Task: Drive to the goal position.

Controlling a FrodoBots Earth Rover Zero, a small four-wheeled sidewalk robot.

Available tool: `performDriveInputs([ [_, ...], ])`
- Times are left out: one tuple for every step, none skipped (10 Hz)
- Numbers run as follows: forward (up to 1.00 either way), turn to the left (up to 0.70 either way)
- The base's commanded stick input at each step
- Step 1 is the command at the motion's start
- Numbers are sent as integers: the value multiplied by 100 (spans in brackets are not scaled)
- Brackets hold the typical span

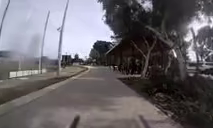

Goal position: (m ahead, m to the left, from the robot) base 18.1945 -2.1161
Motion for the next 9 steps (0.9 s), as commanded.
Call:
performDriveInputs([
  [70,0],
  [70,0],
  [70,0],
  [70,0],
  [70,0],
  [70,0],
  [70,0],
  [70,0],
  [73,0],
])
